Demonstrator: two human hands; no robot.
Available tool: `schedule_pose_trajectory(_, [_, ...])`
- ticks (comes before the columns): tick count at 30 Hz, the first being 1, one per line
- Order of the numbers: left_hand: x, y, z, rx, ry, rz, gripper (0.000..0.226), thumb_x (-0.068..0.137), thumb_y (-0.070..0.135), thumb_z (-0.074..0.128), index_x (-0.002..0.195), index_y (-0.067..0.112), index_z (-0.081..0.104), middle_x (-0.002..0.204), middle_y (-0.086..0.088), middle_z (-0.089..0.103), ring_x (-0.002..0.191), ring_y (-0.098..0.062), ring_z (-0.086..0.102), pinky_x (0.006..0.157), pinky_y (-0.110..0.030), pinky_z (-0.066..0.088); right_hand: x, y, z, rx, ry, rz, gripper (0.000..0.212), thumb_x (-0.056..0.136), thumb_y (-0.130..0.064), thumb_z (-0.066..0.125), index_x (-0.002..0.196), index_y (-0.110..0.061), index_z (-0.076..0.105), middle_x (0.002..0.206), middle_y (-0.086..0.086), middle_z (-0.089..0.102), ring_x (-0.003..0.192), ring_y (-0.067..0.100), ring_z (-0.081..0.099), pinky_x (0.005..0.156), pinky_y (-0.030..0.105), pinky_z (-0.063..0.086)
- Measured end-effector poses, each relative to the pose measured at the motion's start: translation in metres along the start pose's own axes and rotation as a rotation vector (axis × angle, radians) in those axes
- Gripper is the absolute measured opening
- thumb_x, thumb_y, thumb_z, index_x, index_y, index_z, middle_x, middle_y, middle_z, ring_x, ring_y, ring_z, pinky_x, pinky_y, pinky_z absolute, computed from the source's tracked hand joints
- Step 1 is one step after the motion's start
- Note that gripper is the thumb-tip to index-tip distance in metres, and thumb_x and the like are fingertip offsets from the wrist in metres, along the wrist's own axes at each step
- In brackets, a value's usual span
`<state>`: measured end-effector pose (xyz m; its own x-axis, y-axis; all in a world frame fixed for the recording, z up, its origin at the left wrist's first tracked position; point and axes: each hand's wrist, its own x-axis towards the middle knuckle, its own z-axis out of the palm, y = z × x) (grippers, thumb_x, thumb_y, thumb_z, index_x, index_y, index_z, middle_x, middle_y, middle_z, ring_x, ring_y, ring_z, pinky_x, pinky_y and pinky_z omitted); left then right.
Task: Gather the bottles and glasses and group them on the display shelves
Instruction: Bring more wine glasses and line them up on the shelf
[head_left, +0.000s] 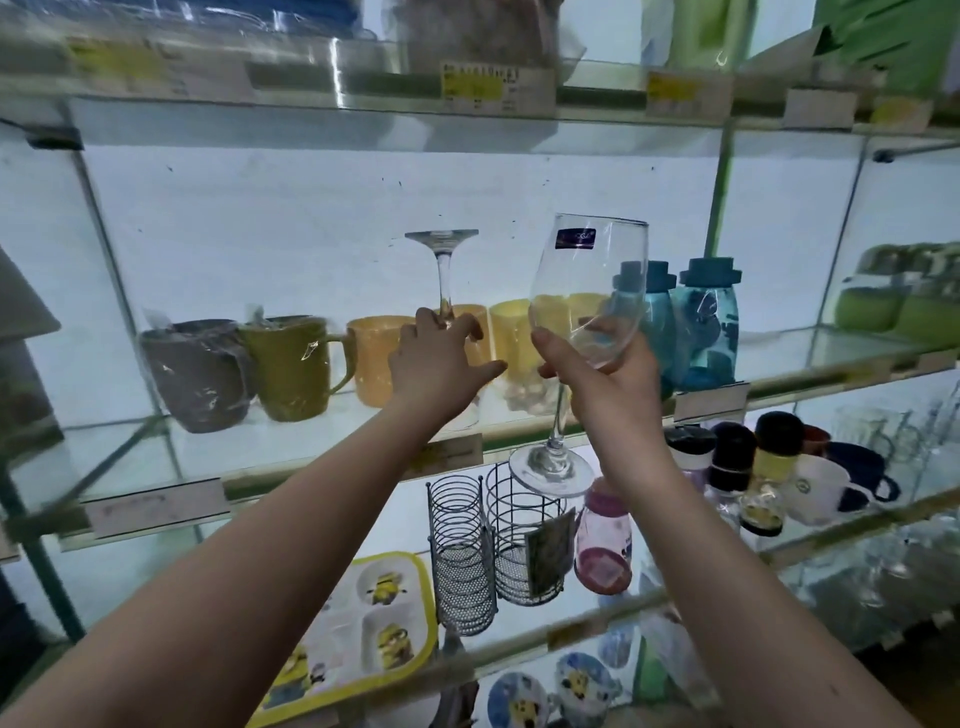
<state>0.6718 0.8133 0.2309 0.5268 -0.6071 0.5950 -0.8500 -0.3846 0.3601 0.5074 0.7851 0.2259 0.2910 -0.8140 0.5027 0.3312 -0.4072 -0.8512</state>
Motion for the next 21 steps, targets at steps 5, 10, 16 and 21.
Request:
schedule_pose_trajectory(5, [-0.003, -0.004, 0.01, 0.007, 0.023, 0.029, 0.049, 0.076, 0.039, 0.072, 0.116, 0.029, 0.047, 0.131, -0.006, 0.033, 0.121, -0.035, 0.037, 0.095, -0.049, 0.036, -0.008, 0.012, 0.004, -0.012, 0.031, 0.023, 0.05, 0.067, -0.044, 0.08, 0.104, -0.028, 0.052, 0.102, 0.014, 0.067, 0.096, 0.02, 0.064, 0.066, 0.022, 0.042])
schedule_pose_trajectory(10, [-0.002, -0.003, 0.013, -0.071, 0.024, 0.009, 0.048, 0.078, 0.032, 0.073, 0.118, 0.026, 0.049, 0.134, -0.006, 0.031, 0.124, -0.035, 0.032, 0.095, -0.049, 0.034, -0.014, 0.02, 0.002, -0.023, 0.055, 0.052, 0.042, 0.067, -0.043, 0.079, 0.096, -0.033, 0.05, 0.103, 0.014, 0.067, 0.096, 0.019, 0.064, 0.066, 0.022, 0.041])
schedule_pose_trajectory(16, [-0.011, 0.0, 0.003, -0.142, 0.112, 0.054, 0.043, 0.075, 0.027, 0.073, 0.113, 0.025, 0.053, 0.133, -0.005, 0.032, 0.122, -0.031, 0.033, 0.085, -0.039, 0.027, -0.012, 0.013, -0.019, -0.037, 0.053, 0.031, 0.05, 0.062, -0.05, 0.078, 0.099, -0.032, 0.05, 0.102, 0.014, 0.066, 0.092, 0.022, 0.063, 0.067, 0.026, 0.043])
schedule_pose_trajectory(21, [-0.019, 0.029, -0.023, -0.156, 0.27, 0.172, 0.042, 0.074, 0.027, 0.074, 0.111, 0.023, 0.056, 0.129, -0.007, 0.037, 0.121, -0.029, 0.032, 0.085, -0.035, 0.027, -0.011, 0.011, -0.051, -0.07, 0.03, 0.011, 0.062, 0.052, -0.059, 0.075, 0.101, -0.03, 0.052, 0.1, 0.012, 0.067, 0.094, 0.022, 0.066, 0.079, 0.033, 0.05])
